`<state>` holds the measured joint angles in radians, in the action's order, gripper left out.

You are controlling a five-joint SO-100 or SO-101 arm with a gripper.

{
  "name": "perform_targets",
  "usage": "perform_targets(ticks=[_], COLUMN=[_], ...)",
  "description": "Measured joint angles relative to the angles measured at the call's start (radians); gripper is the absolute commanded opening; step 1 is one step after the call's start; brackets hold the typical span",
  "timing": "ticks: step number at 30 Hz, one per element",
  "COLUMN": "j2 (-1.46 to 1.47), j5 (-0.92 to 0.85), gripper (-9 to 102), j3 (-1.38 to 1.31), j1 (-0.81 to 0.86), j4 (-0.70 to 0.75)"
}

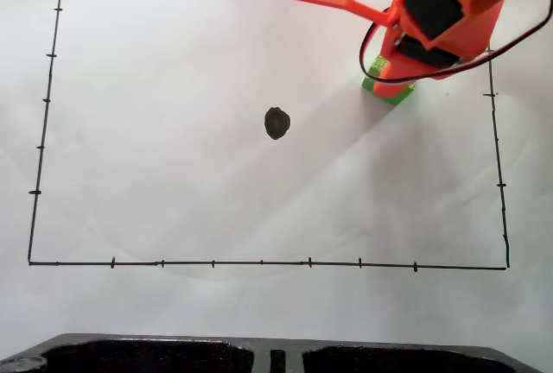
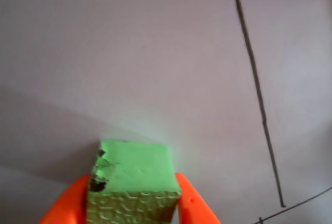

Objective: Grasp the colored block, Place it on the black dot, and then return the arm to the default position.

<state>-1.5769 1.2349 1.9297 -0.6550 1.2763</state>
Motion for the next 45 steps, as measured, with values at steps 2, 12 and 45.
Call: perform_targets(ticks=[2,12,45], j2=[0.000,0.003,-0.210], j5=[-0.008,-0.049,-0.988], gripper=[14,8,2], j3=[0.000,0.014,0.023], j1=[0.005,0.031,0.523], j4=[-0.003,-0.037,0.089])
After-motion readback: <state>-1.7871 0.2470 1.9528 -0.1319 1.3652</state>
